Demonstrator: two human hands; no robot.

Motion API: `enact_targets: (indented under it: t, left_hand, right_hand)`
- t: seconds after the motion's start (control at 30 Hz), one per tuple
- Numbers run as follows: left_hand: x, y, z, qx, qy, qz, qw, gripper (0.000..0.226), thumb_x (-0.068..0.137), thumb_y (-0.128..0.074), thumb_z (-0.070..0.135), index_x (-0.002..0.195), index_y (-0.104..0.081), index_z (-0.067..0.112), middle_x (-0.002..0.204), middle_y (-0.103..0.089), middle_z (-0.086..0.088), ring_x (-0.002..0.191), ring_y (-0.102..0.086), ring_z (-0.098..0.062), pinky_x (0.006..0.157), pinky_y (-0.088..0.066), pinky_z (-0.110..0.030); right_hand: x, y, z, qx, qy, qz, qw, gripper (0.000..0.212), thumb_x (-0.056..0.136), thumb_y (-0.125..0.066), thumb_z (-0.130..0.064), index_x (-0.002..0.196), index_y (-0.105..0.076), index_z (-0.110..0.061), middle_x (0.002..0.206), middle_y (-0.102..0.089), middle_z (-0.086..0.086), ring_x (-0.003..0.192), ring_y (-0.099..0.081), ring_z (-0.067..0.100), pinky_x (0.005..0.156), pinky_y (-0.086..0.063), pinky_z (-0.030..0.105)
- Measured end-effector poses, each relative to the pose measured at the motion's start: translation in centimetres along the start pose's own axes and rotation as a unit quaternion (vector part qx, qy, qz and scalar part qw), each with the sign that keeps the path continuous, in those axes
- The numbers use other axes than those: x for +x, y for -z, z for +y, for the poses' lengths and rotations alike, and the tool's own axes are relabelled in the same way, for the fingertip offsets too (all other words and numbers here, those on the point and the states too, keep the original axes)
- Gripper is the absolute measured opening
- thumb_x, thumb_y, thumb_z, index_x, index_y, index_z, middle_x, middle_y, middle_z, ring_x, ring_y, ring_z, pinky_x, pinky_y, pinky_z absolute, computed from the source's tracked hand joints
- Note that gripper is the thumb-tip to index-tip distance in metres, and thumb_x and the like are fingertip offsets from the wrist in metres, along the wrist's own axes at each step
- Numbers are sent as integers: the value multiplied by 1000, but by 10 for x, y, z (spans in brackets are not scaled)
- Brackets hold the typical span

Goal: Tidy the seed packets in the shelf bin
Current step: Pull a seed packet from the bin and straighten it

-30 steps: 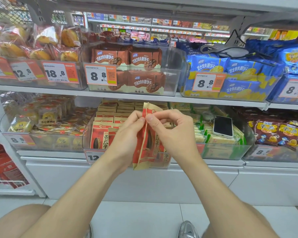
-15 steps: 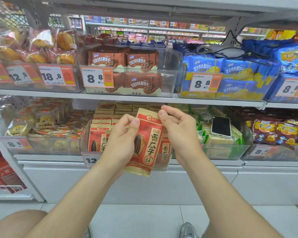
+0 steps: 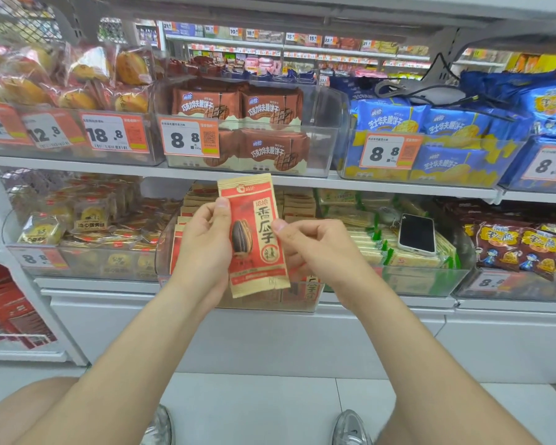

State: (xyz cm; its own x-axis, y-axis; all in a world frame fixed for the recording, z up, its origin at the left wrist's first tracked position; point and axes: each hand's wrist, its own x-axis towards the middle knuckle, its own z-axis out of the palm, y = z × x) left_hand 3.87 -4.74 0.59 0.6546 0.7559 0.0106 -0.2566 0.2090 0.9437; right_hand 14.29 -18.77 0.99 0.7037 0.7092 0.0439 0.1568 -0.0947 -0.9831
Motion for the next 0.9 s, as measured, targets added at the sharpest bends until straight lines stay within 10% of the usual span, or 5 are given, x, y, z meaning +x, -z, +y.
enact_targets:
  t: [0.2,0.33,0.63,0.9]
  left_hand:
    - [-6,11,4,176,21,-114,978,44,112,-44,52,125,-66,17,105,-82,-9,95,-81,-28,80,-69,-48]
    - [-11,15,8,155,22,-201,967,39,112,-48,40,127,-70,12,105,-83,-13,92,-82,-28,67,-67,-29]
    - [-6,23,14,116,52,-230,965,34,111,-51,35,134,-66,15,114,-82,-13,101,-81,-31,76,-68,-32]
    - [10,58,23,232,31,-275,933,36,110,-57,12,142,-63,27,121,-80,-7,106,-80,-30,88,-67,-42]
  right_hand:
    - [1,-11,0,7,32,69,997,30,102,-72,-35,114,-74,-7,82,-82,5,62,-75,18,48,-58,33]
    - [4,-12,2,25,30,89,995,29,106,-66,-34,115,-73,-7,82,-81,8,54,-71,22,41,-51,28]
    - [4,-15,1,81,25,69,994,30,103,-70,-33,119,-74,-8,84,-81,10,52,-69,19,39,-44,26]
    - [15,-29,7,-24,92,77,993,45,93,-75,-51,129,-57,-32,120,-77,-6,111,-74,12,97,-61,52]
